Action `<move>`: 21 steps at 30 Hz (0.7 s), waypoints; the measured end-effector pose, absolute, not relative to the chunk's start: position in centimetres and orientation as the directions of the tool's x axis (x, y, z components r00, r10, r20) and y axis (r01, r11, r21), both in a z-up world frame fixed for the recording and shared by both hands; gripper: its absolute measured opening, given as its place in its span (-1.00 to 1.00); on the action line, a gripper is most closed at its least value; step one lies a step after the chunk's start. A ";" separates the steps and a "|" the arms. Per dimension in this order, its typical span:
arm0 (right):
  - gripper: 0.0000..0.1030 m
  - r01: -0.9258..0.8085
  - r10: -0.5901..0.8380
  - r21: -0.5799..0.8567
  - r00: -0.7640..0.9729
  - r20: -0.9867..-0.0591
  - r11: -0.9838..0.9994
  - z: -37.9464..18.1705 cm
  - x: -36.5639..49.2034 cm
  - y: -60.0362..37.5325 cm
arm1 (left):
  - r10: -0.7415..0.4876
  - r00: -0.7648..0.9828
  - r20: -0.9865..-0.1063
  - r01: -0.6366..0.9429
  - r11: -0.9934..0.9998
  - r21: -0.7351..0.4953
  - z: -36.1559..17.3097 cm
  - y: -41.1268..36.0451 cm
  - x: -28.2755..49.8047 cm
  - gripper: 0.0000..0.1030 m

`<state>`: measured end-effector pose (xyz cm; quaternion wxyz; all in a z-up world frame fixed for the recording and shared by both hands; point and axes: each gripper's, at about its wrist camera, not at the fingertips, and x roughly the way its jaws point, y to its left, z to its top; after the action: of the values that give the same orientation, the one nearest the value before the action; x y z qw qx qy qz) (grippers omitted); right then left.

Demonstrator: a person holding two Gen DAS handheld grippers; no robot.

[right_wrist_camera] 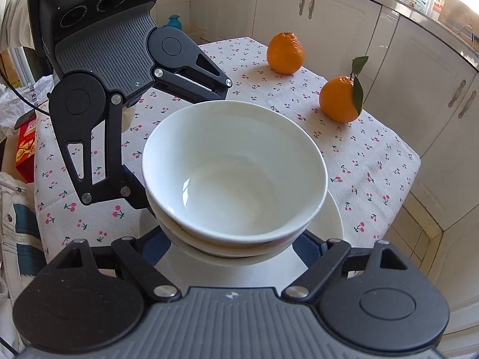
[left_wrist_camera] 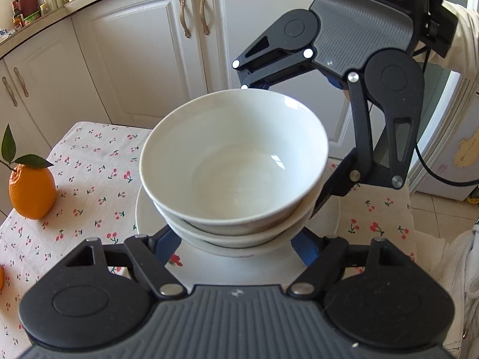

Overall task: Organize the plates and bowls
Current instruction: 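Carry the bowl stack with both grippers onto the plate stack, then open both grippers and withdraw them from the bowl stack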

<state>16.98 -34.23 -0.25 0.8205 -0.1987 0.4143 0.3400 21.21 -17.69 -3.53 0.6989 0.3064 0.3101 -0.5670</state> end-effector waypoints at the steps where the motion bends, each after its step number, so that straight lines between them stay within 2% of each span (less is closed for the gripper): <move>1: 0.76 -0.720 0.394 -0.040 0.425 -0.815 0.693 -0.4 17.1 -34.3 | -0.602 0.163 -0.782 0.983 0.169 0.074 -3.6 -17.8 21.4 0.54; 21: 0.80 -0.687 0.403 0.005 0.420 -0.813 0.727 -1.4 17.9 -35.2 | -0.609 0.190 -0.770 0.978 0.182 0.098 -4.0 -17.7 21.2 0.55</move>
<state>17.89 -35.16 -1.44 0.8260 -0.1669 0.4255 0.3298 21.21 -17.69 -3.98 0.7075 0.3075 0.3007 -0.5607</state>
